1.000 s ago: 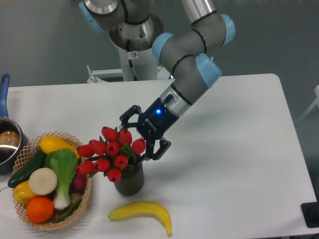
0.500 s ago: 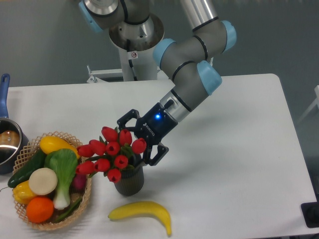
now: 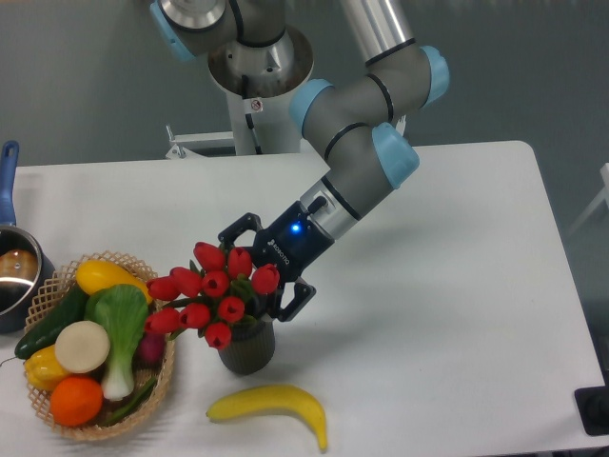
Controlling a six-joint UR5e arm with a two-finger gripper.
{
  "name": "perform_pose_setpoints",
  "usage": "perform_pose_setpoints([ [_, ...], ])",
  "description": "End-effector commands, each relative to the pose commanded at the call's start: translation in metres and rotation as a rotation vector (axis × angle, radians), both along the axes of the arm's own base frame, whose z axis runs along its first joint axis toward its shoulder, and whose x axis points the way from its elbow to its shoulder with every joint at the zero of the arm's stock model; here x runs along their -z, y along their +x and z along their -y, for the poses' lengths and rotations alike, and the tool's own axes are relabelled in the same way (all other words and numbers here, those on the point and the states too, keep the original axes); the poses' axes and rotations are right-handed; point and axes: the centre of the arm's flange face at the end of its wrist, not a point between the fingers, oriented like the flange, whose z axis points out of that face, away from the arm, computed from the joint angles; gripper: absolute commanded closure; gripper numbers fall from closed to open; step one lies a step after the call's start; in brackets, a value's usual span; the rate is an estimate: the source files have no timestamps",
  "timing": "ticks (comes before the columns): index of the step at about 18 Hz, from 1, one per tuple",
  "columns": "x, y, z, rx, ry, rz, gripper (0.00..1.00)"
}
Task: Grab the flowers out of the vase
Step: 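Lower the gripper around the tulip stems and close it on them, then lift the gripped tulips straight up out of the black vase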
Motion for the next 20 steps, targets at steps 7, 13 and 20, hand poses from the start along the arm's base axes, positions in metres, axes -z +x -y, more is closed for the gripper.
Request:
perform_pose_setpoints([
  [7,-0.002,0.003,-0.004,0.01,0.014,-0.024,0.31],
  [13,-0.003,0.001,-0.003,0.004,0.019,-0.023,0.52],
  [20,-0.01,-0.007,0.004,-0.023,0.04,0.011,0.57],
])
